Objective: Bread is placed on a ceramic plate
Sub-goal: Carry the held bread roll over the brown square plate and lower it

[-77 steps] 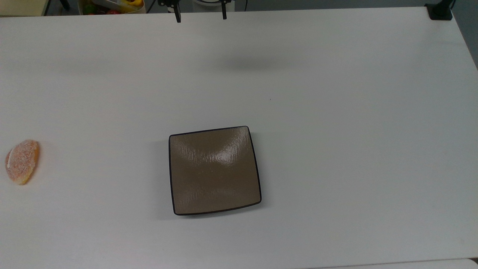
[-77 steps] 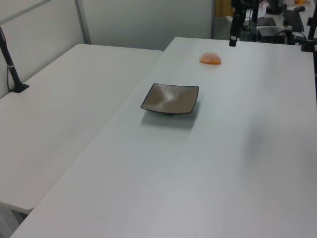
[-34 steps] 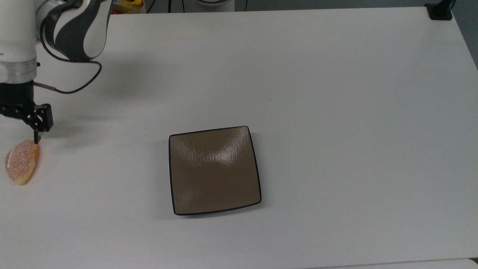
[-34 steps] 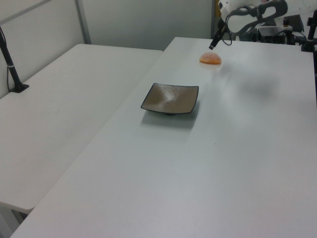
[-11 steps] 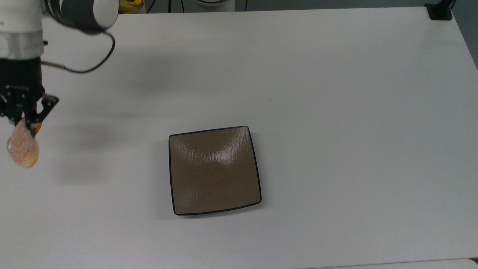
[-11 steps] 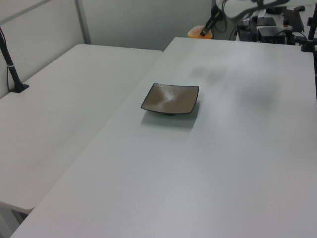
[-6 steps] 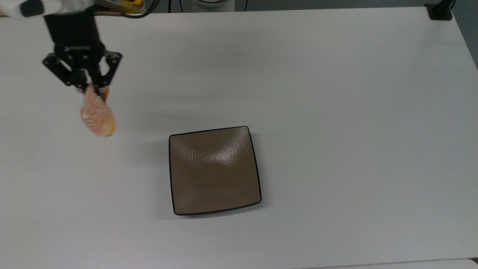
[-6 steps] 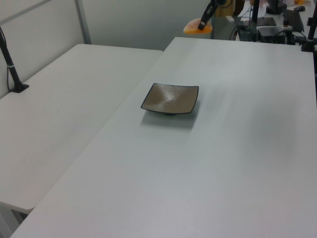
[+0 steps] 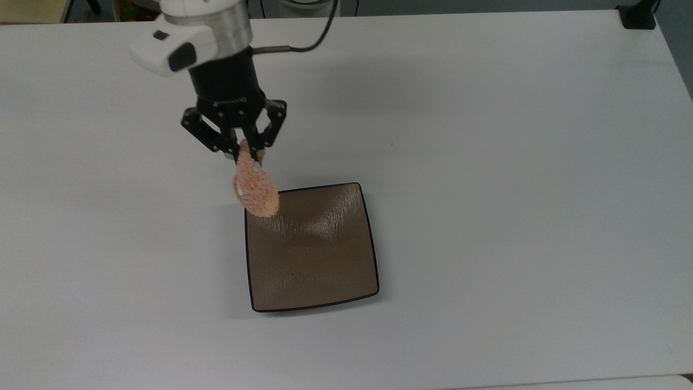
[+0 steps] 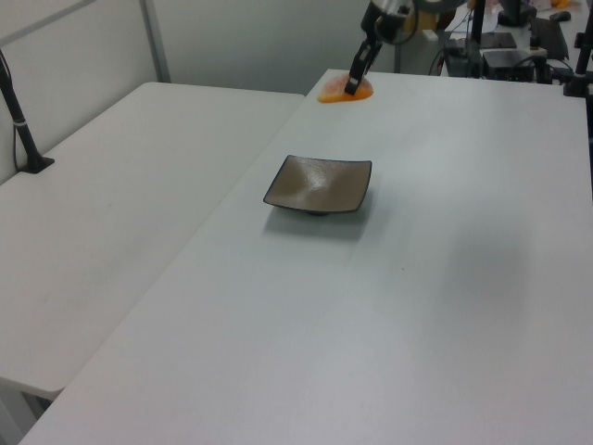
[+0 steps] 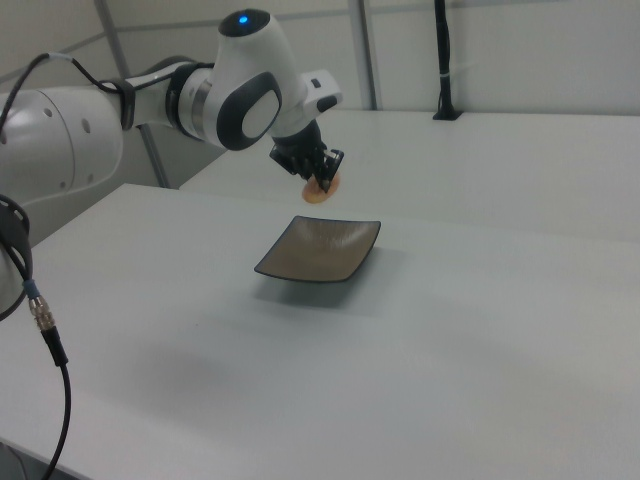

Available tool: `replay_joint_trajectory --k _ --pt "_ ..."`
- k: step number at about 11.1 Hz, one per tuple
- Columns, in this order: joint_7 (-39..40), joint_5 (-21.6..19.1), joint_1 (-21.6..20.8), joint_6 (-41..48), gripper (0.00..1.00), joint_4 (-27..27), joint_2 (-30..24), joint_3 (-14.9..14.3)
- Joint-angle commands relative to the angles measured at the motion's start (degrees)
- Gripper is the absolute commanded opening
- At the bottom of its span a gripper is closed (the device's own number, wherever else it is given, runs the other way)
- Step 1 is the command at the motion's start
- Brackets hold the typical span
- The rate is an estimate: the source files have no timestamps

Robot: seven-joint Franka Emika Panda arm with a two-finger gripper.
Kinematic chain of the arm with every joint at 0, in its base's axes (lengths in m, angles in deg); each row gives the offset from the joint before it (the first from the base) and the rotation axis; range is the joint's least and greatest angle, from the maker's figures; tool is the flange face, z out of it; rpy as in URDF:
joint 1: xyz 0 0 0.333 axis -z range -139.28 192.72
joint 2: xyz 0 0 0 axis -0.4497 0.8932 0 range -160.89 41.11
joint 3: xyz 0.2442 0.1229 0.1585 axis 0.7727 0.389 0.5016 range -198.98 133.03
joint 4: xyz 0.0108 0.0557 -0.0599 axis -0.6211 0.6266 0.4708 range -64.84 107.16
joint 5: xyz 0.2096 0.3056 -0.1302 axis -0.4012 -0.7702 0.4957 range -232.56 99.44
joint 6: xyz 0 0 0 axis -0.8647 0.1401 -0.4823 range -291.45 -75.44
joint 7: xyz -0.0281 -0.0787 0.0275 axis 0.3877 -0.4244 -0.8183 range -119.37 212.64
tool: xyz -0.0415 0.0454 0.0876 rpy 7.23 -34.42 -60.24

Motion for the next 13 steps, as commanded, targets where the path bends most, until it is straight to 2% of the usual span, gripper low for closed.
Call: replay_joint_trajectory --k 1,4,8,10,11,13 --pt "-3.8 1.6 -4.4 -6.8 0.2 2.1 3.2 -0.7" --pt "-9.6 7.2 -6.5 -17.4 0.2 5.7 6.9 -0.7" --pt "-16.0 16.7 -7.3 -24.1 0.2 5.8 13.3 -0.7" --pt "-18.4 19.6 -7.7 -24.5 0.21 5.8 14.7 -0.7" --pt "-18.7 19.8 -8.0 -24.5 0.27 5.8 15.0 -0.7" --pt "-20.1 19.6 -7.9 -24.5 0.73 6.4 14.7 -0.7"
